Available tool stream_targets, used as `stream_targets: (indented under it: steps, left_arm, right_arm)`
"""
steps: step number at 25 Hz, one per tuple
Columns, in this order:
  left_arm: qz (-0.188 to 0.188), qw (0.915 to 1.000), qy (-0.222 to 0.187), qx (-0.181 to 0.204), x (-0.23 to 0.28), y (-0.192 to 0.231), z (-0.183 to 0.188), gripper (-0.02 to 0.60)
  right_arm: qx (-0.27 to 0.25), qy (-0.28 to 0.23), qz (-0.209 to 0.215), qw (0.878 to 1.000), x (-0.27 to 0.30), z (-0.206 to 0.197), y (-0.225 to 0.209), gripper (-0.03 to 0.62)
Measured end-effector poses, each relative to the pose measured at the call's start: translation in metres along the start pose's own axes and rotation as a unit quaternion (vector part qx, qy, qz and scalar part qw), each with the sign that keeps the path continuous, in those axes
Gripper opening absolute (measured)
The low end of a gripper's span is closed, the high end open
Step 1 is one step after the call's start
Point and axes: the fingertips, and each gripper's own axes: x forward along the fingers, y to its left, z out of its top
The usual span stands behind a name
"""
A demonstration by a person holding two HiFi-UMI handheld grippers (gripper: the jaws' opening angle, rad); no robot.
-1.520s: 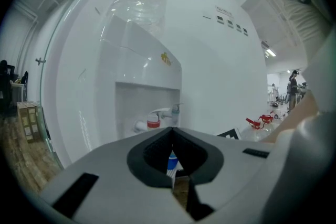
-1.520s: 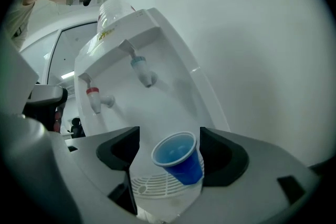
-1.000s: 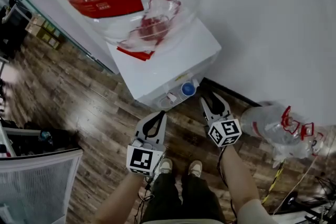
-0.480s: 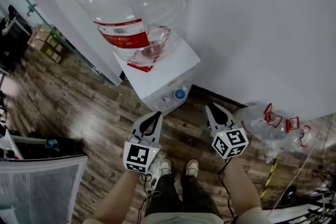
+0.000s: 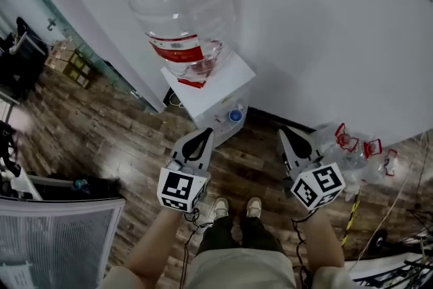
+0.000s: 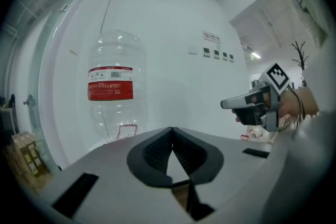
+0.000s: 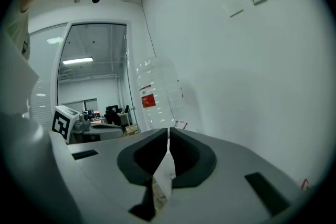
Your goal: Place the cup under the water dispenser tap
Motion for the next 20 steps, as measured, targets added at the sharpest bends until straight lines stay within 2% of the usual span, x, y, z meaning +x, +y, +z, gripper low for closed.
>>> stream_targets:
  steps: [3, 9, 15, 20]
  left_arm:
    - [0.0, 0.9997, -0.016, -0.021, -0.018, 0.0, 0.025, 0.005]
    - [-0.001, 0.9995, -0.03, 0.002, -0.05, -0.012, 0.06, 0.005]
    - [-0.009, 0.999, -0.043, 0.011, -0.078, -0.031, 0.085, 0.005]
    - [-0.018, 0.999, -0.036, 0.019, -0.092, -0.047, 0.085, 0.005]
  right_arm:
    - [-0.018, -0.01, -0.004, 1.0, -0.024, 0.03, 0.018, 0.017]
    - [-0.021, -0.06, 0.013, 0.998, -0.068, 0.076, 0.046, 0.008]
    - [-0.031, -0.048, 0.017, 0.998, -0.098, 0.08, 0.062, 0.006]
    - [-0.061, -0.029, 0.017, 0.998, -0.111, 0.075, 0.075, 0.006]
